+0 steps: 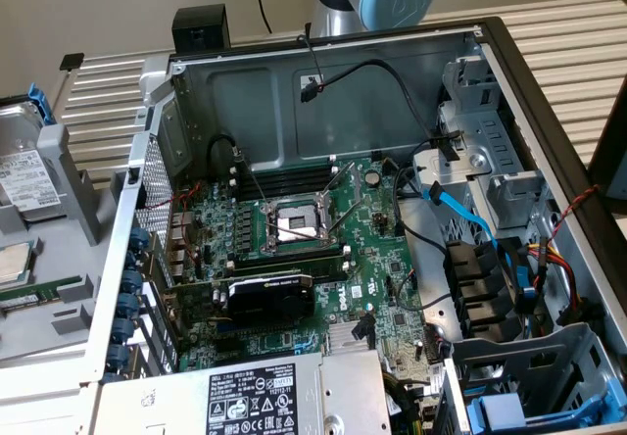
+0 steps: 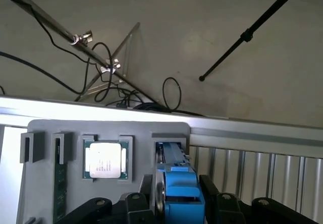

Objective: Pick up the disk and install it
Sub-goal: 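Pick up the disk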

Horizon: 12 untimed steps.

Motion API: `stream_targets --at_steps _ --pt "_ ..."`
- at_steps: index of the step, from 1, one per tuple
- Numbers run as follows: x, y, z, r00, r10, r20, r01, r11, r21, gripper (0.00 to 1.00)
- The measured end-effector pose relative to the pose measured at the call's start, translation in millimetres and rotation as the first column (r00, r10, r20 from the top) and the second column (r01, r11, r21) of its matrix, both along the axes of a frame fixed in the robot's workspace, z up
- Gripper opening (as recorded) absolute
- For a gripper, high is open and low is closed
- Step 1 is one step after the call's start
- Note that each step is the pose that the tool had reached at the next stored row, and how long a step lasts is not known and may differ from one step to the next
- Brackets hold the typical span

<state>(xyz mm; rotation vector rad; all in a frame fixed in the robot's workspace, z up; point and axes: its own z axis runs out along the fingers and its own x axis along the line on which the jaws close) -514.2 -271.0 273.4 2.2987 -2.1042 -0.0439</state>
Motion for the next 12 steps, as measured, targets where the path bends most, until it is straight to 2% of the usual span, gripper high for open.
stream_targets --at_steps 1,2,4,8,12 --pt "0.0 -0.4 0.0 1.0000 0.000 0.0000 0.000 1.0000 0.0007 0.47" --pt "0.0 -0.9 0.0 1.0000 0.000 0.0000 0.000 1.0000 0.0016 0.40" --pt "0.0 -2.1 -0.1 1.0000 0.000 0.0000 0.000 1.0000 0.0042 0.38" --pt "0.0 -5.3 0.0 1.0000 0.000 0.0000 0.000 0.9999 0.0127 0.37" --pt "0.0 -5.3 0.0 1.0000 0.000 0.0000 0.000 0.9999 0.0130 0.37"
